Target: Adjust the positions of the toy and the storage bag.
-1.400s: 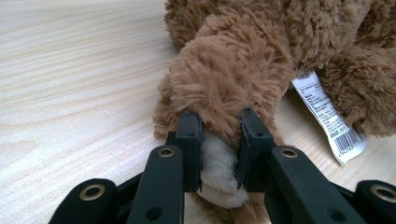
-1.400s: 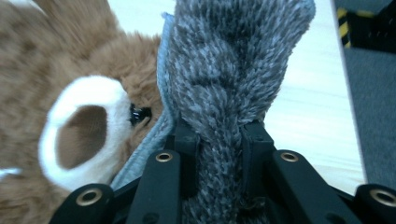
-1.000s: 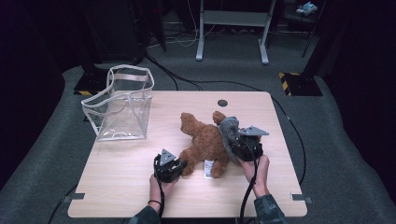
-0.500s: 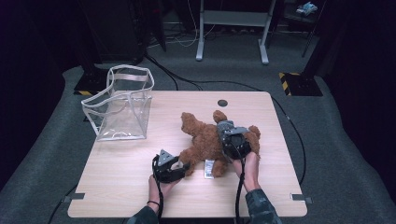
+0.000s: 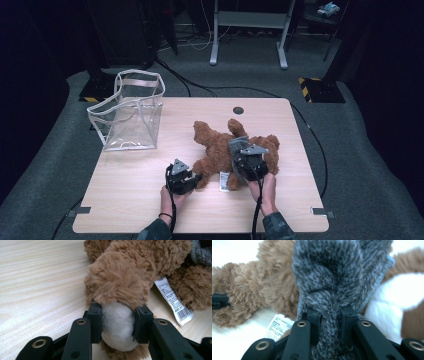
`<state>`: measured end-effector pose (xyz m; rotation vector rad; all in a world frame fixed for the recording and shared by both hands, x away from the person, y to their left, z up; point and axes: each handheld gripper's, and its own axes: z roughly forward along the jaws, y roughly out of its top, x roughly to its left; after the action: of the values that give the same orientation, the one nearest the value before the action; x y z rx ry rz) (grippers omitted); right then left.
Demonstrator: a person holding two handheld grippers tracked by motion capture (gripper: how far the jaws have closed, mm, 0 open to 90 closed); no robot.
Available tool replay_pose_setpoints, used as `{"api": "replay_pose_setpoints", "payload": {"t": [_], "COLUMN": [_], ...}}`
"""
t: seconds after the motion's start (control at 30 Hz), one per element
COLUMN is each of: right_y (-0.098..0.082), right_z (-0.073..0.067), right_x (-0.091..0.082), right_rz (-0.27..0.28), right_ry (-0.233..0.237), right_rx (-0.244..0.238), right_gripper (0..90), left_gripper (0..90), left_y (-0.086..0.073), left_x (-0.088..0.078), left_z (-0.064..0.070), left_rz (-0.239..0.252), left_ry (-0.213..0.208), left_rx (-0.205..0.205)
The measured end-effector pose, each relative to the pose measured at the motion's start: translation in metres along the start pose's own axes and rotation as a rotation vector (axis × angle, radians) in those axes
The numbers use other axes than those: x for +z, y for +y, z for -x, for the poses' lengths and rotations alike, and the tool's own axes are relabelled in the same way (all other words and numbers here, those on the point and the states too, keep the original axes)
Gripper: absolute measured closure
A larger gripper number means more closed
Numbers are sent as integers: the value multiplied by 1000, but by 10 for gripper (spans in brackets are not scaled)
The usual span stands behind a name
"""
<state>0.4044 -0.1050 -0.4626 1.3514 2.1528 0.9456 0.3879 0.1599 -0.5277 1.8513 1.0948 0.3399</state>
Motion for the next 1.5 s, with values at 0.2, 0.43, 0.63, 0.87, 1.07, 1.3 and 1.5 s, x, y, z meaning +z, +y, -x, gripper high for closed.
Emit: {"api": "replay_pose_setpoints", "payload": {"t": [0.2, 0.43, 0.63, 0.87, 1.07, 1.3, 1.5], "right_y": [-22, -16, 4, -14, 44, 25, -20], "right_z": [15, 51, 78, 108, 99, 109, 132], "right_x": [-14, -61, -43, -29, -59, 1, 16], "right_rz": [-43, 64, 32, -48, 96, -65, -183], "right_ry": [-29, -93, -198, -251, -216, -278, -241], "right_rx": [-6, 61, 110, 191, 114, 175, 314], "right_gripper": [751, 750, 752, 753, 752, 758, 759], "left_gripper": [662, 662, 662, 661, 661, 661, 661], "left_y": [0, 0, 0, 0, 1, 0, 1], "left_x": [0, 1, 1, 1, 1, 1, 1], "left_z": [0, 0, 1, 0, -1, 0, 0], "left_rz": [-7, -7, -7, -8, -15, -7, -8], "left_ry": [-3, -4, -2, -6, -18, -8, -9], "left_rx": [5, 10, 11, 8, 1, 10, 6]}}
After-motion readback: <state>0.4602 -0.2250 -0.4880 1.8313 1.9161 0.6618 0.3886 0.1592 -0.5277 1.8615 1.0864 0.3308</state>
